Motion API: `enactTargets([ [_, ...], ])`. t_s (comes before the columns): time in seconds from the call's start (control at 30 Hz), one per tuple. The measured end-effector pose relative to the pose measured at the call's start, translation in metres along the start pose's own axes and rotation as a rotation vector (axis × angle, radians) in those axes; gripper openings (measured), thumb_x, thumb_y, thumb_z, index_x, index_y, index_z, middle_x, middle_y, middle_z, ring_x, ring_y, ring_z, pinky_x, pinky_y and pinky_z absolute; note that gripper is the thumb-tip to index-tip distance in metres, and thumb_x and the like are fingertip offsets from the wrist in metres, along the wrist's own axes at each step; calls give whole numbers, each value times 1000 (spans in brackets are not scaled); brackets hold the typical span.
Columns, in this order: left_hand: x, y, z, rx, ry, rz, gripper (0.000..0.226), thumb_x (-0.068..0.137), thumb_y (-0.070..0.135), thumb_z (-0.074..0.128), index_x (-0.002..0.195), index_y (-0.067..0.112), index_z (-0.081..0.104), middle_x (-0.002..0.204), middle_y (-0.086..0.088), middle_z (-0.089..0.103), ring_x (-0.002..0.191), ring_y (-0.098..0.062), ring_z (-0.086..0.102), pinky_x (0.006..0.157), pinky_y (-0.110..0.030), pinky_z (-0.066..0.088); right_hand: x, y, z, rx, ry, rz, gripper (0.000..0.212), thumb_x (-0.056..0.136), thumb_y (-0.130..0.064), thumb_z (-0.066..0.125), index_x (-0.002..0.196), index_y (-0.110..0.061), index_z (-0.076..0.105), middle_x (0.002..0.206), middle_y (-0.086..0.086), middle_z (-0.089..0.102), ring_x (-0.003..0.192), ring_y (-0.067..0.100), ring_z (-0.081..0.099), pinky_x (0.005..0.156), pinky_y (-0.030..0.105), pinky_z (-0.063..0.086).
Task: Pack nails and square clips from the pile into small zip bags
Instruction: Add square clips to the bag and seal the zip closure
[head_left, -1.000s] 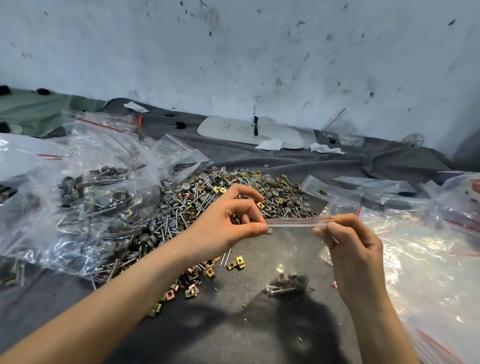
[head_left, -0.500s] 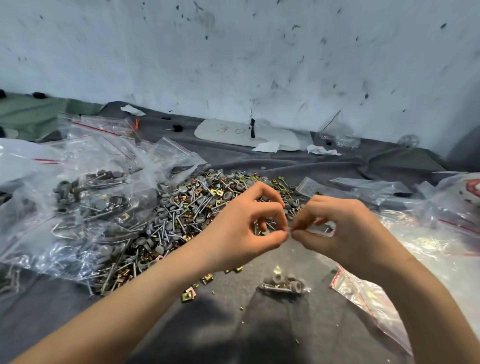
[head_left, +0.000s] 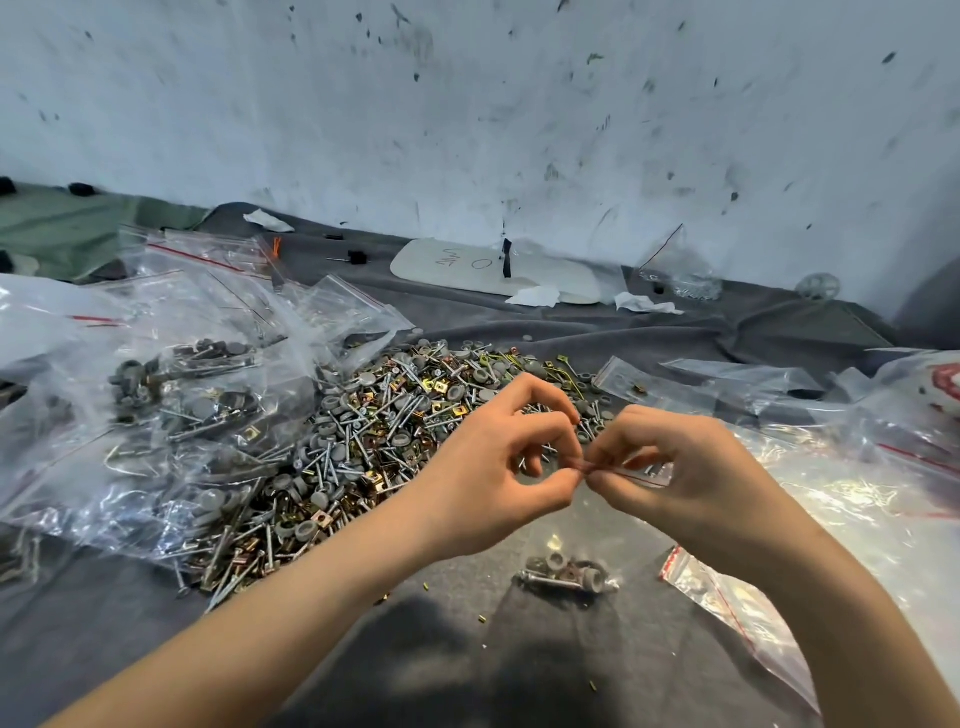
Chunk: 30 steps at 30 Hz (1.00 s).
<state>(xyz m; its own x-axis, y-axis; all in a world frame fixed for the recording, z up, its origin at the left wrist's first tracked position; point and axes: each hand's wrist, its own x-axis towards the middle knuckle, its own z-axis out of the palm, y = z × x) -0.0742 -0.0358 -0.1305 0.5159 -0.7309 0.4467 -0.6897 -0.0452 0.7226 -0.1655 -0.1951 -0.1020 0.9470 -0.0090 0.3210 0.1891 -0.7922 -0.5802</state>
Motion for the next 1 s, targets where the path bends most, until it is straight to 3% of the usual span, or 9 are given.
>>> enactTargets([
  [0.13, -1, -1, 3, 25, 18, 23, 14, 82, 9, 70, 78, 20, 62, 107, 5, 52, 75, -7, 54, 69, -16, 46, 2, -3, 0, -31, -5, 36, 30, 74, -10, 76, 68, -35, 62, 75, -9, 67, 75, 7, 61, 74, 29, 50],
  [0.27, -2, 0, 5, 13, 28, 5, 17, 82, 8, 69, 75, 21, 59, 106, 5, 53, 69, -10, 53, 68, -19, 47, 3, -4, 2, -76, 3, 1, 35, 73, -8, 76, 67, -38, 59, 74, -12, 64, 76, 6, 59, 72, 24, 48],
  [0.47, -3, -4, 7, 36, 43, 43, 11, 82, 12, 67, 76, 18, 60, 105, 7, 52, 73, -10, 52, 70, -20, 47, -2, 0, -4, -102, -4, -10, 32, 75, -11, 77, 69, -36, 59, 74, -12, 63, 78, 3, 57, 70, 17, 44],
  [0.63, -1, -9, 9, 135, 7, 141, 10, 86, 24, 62, 79, 18, 59, 112, 10, 49, 77, -6, 50, 74, -35, 47, -1, 2, 0, -164, -6, -57, 13, 75, -11, 78, 75, -19, 69, 76, -12, 62, 74, 5, 57, 70, 20, 43],
  [0.8, -2, -10, 6, 150, -3, 173, 16, 86, 31, 54, 79, 17, 57, 115, 9, 47, 75, -7, 50, 72, -40, 47, -7, 8, -10, -93, -30, -9, 21, 74, -9, 79, 69, -25, 66, 71, -18, 62, 77, 0, 59, 70, 11, 40],
  [0.9, -2, -11, 10, 209, -43, 179, 16, 88, 31, 57, 85, 16, 59, 120, 10, 46, 76, -16, 54, 70, -42, 48, -7, 7, -5, -100, -19, -52, 19, 72, -7, 81, 68, -22, 69, 69, -16, 61, 74, 0, 58, 68, 12, 40],
  [1.0, -1, -11, 12, 234, -49, 208, 10, 88, 24, 61, 85, 14, 60, 123, 9, 44, 80, -12, 52, 72, -41, 49, -6, 8, 0, -57, -8, -47, 16, 70, -8, 82, 72, -20, 71, 71, -11, 63, 75, 4, 59, 69, 15, 42],
])
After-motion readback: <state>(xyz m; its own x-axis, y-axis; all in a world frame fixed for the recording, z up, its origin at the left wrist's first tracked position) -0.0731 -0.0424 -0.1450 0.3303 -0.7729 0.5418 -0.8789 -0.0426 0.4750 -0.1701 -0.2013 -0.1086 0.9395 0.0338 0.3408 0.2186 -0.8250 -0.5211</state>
